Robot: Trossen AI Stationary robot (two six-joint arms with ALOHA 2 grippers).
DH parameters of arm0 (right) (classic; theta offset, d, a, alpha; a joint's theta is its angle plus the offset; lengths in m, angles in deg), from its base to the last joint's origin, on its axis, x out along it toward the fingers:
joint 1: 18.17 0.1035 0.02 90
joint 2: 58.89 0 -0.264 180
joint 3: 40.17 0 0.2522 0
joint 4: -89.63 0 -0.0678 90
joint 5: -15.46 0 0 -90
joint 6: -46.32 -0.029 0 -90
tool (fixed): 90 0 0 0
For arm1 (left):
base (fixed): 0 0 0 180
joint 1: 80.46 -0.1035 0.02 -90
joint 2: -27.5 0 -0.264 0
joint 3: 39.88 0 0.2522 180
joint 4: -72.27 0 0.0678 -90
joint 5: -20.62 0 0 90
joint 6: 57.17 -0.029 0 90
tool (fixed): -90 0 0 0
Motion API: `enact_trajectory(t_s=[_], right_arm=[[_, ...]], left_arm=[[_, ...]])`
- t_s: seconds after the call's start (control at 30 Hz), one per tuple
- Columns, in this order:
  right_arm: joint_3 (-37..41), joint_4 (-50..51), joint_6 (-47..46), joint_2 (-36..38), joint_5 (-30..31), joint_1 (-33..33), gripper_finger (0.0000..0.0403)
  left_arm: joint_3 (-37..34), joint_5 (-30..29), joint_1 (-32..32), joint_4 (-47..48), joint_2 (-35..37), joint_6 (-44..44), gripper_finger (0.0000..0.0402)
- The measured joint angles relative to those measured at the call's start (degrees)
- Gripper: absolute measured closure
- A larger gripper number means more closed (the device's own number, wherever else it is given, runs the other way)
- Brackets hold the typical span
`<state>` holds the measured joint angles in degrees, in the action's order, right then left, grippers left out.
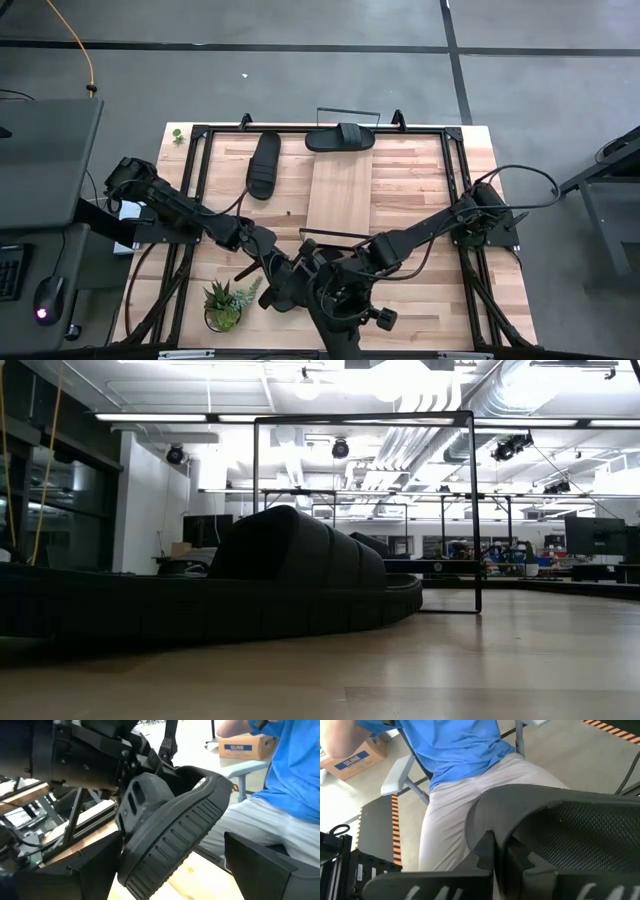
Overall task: Pick and place slides into the shelf
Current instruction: Put the bottom right black slide on the shelf
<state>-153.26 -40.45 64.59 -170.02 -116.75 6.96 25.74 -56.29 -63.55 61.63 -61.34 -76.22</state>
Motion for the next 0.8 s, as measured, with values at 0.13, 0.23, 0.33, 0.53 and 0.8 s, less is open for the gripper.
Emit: enact_trajectory(t_s=[0.13,0.23,0.33,0.53,0.8], right_arm=[[0.02,0.5,0.04,0.0,1.48,0.02,0.0403],[0.03,0.49,0.03,0.0,1.52,0.02,0.0403],[0.04,0.76,0.02,0.02,1.47,0.02,0.0403],[0.07,0.93,0.04,0.11,1.86,-0.03,0.0403],[0.07,0.37,1.29,0.12,2.68,-0.04,0.0403]], left_arm=[[0.0,1.3,-0.07,1.1,0.46,0.02,0.0073],[0.0,2.09,-0.07,2.08,0.83,-0.02,0.0073],[0.02,2.87,-0.07,3.14,1.09,0.03,0.0073],[-0.04,4.93,0.09,8.71,2.33,0.02,0.0073],[-0.04,7.38,0.13,4.61,2.56,-1.42,0.0073]])
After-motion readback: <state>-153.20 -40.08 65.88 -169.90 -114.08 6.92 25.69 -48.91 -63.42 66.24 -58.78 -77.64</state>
